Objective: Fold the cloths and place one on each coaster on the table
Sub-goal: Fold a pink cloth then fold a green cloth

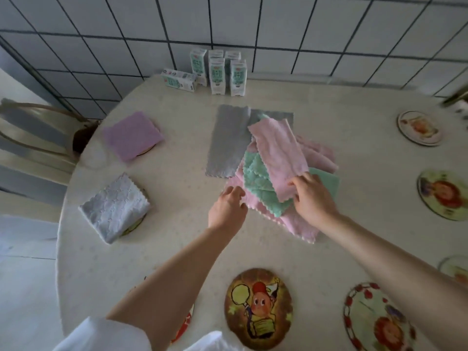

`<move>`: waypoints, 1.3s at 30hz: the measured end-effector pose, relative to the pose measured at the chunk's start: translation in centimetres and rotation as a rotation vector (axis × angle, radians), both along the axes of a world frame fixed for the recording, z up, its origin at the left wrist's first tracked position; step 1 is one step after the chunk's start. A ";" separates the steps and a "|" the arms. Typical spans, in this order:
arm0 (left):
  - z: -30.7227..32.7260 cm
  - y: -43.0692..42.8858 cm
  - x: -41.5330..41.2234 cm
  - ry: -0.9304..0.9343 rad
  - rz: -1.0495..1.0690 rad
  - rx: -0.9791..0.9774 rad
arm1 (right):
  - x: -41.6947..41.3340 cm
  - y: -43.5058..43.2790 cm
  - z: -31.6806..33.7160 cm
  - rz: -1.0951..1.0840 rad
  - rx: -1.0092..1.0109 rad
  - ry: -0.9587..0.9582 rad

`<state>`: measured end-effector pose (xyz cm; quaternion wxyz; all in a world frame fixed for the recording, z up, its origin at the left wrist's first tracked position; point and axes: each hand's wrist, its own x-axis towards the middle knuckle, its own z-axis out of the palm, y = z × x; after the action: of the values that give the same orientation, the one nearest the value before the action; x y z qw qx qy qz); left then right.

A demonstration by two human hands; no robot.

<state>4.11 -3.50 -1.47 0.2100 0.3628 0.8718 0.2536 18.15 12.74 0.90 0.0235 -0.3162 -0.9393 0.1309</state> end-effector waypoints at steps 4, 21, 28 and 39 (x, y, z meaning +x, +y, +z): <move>0.1 3.8 2.5 0.129 -0.172 -0.021 | 2.4 2.7 -0.5 0.025 0.106 -0.059; 0.5 11.3 3.0 0.223 -0.188 0.241 | 0.6 5.7 -2.4 -0.100 -0.101 0.180; 2.8 10.7 -1.7 0.133 -0.119 0.253 | -2.1 7.2 -1.4 -0.175 -0.094 0.217; 9.5 9.6 -7.0 0.093 0.156 0.478 | -6.7 8.7 2.3 -0.238 -0.191 0.211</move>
<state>-2.92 6.08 8.04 0.0579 0.3449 0.8211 0.4512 11.48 21.40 3.18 0.1069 -0.4103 -0.8710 0.2481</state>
